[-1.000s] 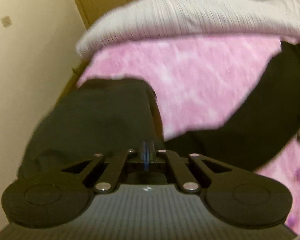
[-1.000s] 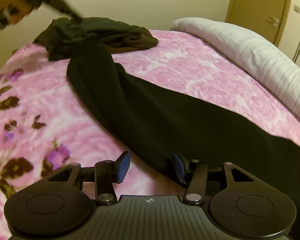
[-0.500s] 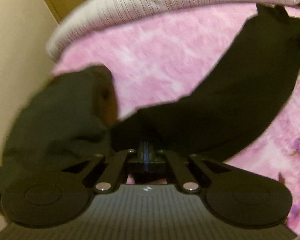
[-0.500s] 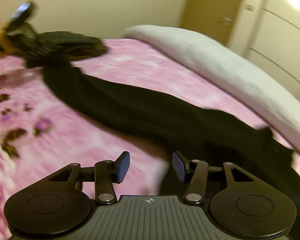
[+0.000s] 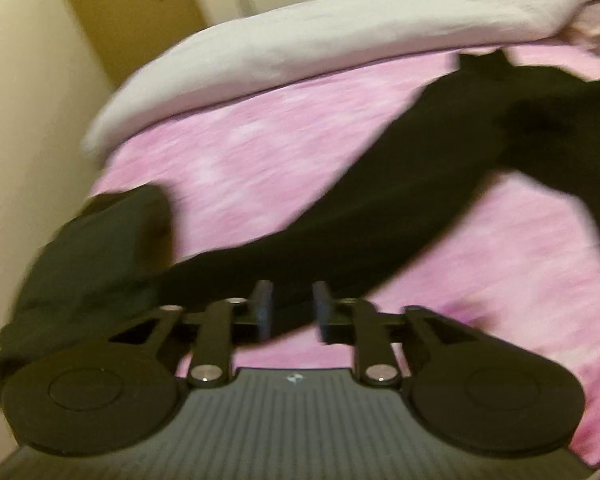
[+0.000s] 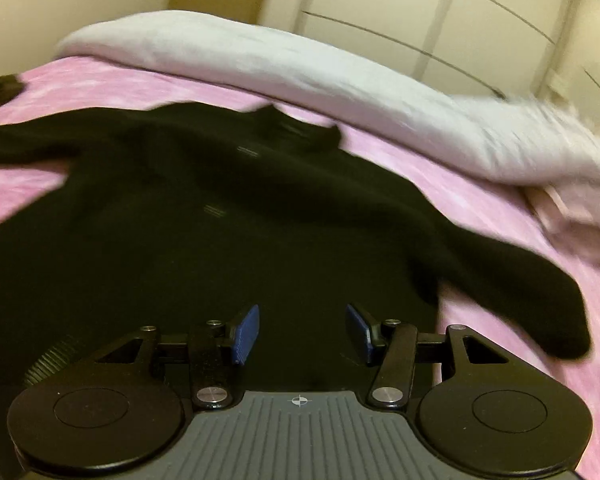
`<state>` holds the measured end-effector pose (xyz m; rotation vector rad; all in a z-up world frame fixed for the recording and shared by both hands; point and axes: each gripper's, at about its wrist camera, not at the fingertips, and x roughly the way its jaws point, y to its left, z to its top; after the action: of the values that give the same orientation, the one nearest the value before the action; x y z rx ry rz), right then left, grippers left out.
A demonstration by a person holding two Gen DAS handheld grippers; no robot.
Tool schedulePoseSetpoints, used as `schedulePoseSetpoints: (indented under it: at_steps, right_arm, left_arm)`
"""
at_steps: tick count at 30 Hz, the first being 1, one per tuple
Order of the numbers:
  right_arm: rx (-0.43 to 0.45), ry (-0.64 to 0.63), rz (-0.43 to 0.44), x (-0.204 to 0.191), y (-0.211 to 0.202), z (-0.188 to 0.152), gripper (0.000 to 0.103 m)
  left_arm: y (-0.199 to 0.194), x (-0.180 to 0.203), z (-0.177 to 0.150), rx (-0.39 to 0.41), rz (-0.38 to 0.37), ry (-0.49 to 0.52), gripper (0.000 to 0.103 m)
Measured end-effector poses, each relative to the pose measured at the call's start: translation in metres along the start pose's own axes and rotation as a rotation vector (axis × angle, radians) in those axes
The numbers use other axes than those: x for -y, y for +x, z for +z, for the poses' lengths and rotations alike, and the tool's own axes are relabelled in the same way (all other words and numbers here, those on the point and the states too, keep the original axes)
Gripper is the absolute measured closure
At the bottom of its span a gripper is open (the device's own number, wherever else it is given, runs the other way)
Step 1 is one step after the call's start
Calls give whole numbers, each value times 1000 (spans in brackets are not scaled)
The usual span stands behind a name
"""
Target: Fold clothes
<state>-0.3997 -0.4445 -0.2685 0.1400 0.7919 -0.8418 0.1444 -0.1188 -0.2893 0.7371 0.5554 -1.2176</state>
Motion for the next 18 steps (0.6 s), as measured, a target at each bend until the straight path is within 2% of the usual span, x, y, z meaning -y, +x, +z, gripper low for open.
schedulePoseSetpoints:
  at_steps: [2,4,5,7,10,12,14,17,18]
  right_arm:
    - [-44,100,4,39,-5,-15,51]
    - [-58,222,71,69,-19,-33,51]
    - [-54,244,93,77,-29,-42,51]
    - [-43,187,130,72,-51,-58,50]
    - [-32,67,192,54,-82,-80,50]
    - [-36,-36,217,38,-100,-97,50]
    - [-44,-133,199,20,-113,-116,50]
    - [-64,-157,174,10,-123,-137,50]
    - [-69,-152,168,9,-126,-142,50]
  left_arm:
    - [1,38,11,17,-109,14,65]
    - [2,82,15,32,-199,55,59]
    - [0,103,13,51,-230,99,58]
    - [-7,147,7,78,-294,216,50]
    - [-19,204,-11,87,-355,391,44]
    - [-21,227,-25,57,-365,435,44]
    - [-17,242,-36,16,-360,439,44]
    - [-9,259,-53,-21,-324,442,47]
    - [-5,262,-56,-27,-309,433,52]
